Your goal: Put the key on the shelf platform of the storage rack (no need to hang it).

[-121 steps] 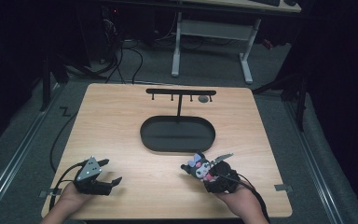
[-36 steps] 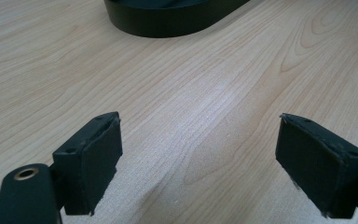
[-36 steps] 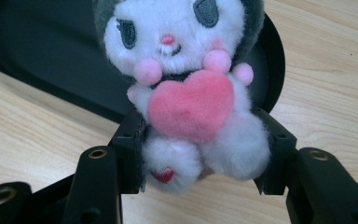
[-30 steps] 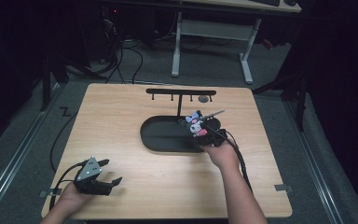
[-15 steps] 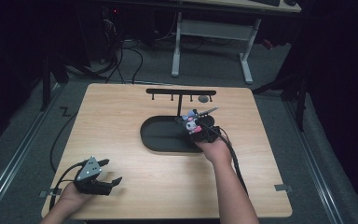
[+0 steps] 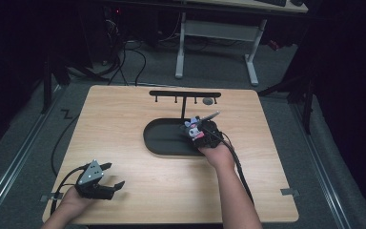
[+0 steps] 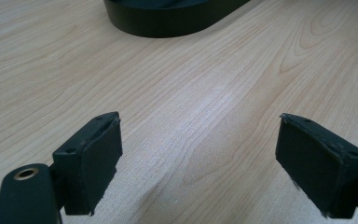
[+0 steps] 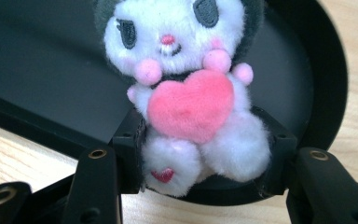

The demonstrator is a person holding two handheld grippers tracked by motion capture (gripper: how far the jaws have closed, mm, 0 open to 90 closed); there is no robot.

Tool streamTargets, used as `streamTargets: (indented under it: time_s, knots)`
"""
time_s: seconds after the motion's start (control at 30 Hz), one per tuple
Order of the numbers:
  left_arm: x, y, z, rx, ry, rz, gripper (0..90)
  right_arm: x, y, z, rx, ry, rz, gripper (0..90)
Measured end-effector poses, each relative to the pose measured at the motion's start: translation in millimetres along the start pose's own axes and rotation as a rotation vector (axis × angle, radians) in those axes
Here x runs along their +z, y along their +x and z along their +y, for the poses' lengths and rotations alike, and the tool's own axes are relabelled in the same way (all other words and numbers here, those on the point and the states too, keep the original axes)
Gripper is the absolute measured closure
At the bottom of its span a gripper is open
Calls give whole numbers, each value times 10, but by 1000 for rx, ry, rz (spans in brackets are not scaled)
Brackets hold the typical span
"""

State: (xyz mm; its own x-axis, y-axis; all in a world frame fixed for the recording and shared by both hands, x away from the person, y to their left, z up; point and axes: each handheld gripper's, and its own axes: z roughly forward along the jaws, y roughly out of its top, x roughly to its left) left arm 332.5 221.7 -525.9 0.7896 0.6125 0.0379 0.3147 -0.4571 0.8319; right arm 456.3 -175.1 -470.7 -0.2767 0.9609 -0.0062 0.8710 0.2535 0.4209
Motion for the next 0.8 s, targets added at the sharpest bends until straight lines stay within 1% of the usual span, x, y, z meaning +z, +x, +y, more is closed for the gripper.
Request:
streamTargets:
  time_s: [0.13, 0.17, 0.27, 0.3, 0.33, 0.4, 0.43, 0.5, 0.57, 0.6, 0.63, 0.67, 0.7, 0.8]
  knots:
    - [1, -1, 0, 1, 0, 1, 154, 58, -23, -43, 14, 16, 5, 467]
    - [1, -1, 0, 0, 0, 0, 154, 88, -29, -61, 11, 32, 5, 464]
    - [1, 0, 0, 0, 0, 0, 154, 115, -31, -71, 2, 48, 4, 458]
    - [1, 0, 0, 0, 0, 0, 154, 124, -29, -74, -5, 42, 2, 452]
    - [0, 0, 0, 0, 0, 0, 155, 129, -23, -75, 4, 39, 8, 444]
    - [1, 0, 0, 0, 0, 1, 154, 119, -20, -69, 6, 32, 11, 411]
    - [0, 0, 0, 0, 0, 1, 155, 112, -21, -64, 5, 17, 21, 380]
    - [1, -1, 0, 1, 0, 1, 154, 78, -13, -54, 7, 3, 22, 317]
    - [1, -1, 0, 0, 1, 1, 154, 63, -14, -52, 8, 1, 22, 304]
    - [1, 0, 0, 0, 1, 1, 154, 45, -19, -52, 8, -14, 27, 296]
    - [1, -1, 0, 1, 1, 1, 155, 7, -15, -58, -7, -35, 28, 277]
    - [1, -2, 0, 2, 1, 1, 155, 7, -15, -58, -7, -35, 28, 277]
    - [2, -2, 0, 1, 1, 1, 155, -33, -6, -68, -19, -46, 30, 267]
    - [1, 1, 0, -1, 1, 0, 154, -57, -1, -79, -20, -57, 31, 255]
